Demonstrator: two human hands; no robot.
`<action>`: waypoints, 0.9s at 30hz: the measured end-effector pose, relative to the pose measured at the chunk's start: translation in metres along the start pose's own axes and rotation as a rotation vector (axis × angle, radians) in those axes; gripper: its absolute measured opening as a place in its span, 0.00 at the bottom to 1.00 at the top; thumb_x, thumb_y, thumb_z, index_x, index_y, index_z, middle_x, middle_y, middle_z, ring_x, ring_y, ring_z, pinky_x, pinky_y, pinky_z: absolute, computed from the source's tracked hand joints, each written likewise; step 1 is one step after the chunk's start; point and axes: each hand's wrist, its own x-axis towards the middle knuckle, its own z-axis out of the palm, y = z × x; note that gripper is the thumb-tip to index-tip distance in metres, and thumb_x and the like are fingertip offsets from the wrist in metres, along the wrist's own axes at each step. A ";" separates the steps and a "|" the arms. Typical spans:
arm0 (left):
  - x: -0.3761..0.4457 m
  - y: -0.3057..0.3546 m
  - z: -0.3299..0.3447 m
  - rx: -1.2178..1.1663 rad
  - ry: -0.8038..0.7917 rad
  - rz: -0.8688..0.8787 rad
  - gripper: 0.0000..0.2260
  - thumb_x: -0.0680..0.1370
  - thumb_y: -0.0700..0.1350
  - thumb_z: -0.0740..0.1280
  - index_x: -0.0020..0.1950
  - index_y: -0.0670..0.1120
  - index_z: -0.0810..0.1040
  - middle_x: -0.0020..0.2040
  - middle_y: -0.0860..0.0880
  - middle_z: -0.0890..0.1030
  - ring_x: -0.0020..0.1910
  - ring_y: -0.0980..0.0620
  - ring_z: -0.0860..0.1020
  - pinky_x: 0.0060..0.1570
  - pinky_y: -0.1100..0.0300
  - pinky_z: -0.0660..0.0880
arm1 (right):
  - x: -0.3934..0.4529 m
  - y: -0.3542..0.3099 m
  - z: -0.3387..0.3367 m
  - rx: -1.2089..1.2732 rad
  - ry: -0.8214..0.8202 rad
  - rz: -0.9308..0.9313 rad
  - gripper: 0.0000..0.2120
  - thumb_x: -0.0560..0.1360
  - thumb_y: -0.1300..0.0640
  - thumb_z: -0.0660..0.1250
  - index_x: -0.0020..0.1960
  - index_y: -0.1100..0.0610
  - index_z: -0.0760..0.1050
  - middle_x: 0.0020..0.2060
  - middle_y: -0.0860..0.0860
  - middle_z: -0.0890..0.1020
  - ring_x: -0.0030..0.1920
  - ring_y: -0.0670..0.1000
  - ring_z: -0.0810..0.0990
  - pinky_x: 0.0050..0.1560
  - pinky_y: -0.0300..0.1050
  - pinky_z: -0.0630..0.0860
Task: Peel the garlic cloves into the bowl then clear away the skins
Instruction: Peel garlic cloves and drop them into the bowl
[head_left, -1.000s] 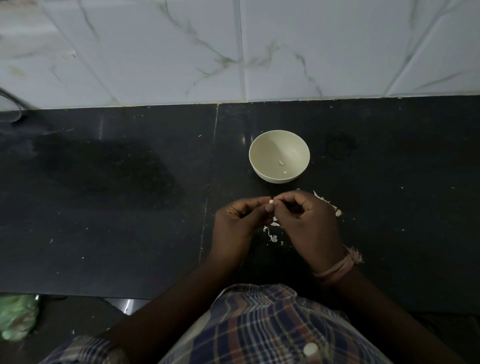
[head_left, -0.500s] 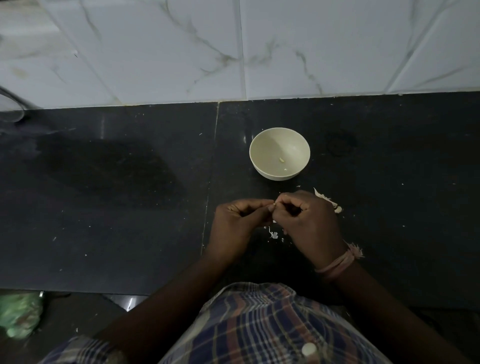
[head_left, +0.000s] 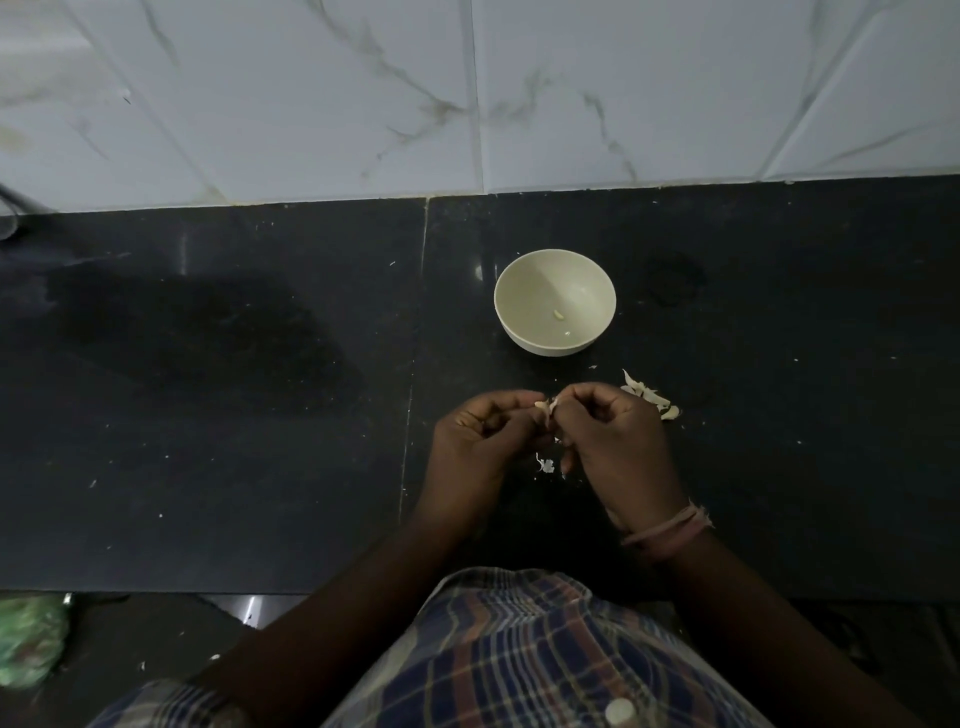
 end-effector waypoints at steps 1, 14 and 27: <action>0.001 0.000 0.001 -0.059 0.003 -0.017 0.06 0.79 0.35 0.69 0.54 0.41 0.83 0.52 0.38 0.86 0.51 0.42 0.85 0.56 0.48 0.81 | 0.000 0.001 0.001 0.014 0.015 0.023 0.05 0.77 0.63 0.68 0.42 0.61 0.81 0.27 0.54 0.78 0.23 0.51 0.73 0.25 0.43 0.71; 0.017 0.005 -0.013 -0.494 -0.039 -0.283 0.10 0.79 0.36 0.67 0.60 0.40 0.80 0.58 0.40 0.84 0.55 0.47 0.85 0.49 0.60 0.82 | -0.005 0.015 0.005 -0.258 0.137 -0.112 0.14 0.77 0.46 0.60 0.39 0.52 0.78 0.33 0.49 0.80 0.33 0.51 0.79 0.38 0.57 0.79; 0.005 -0.014 0.004 -0.391 0.000 -0.161 0.13 0.74 0.38 0.70 0.58 0.40 0.81 0.51 0.43 0.84 0.51 0.48 0.83 0.51 0.58 0.81 | 0.000 0.017 -0.010 -0.433 0.062 -0.349 0.07 0.78 0.60 0.69 0.54 0.53 0.82 0.46 0.43 0.85 0.46 0.41 0.83 0.49 0.45 0.82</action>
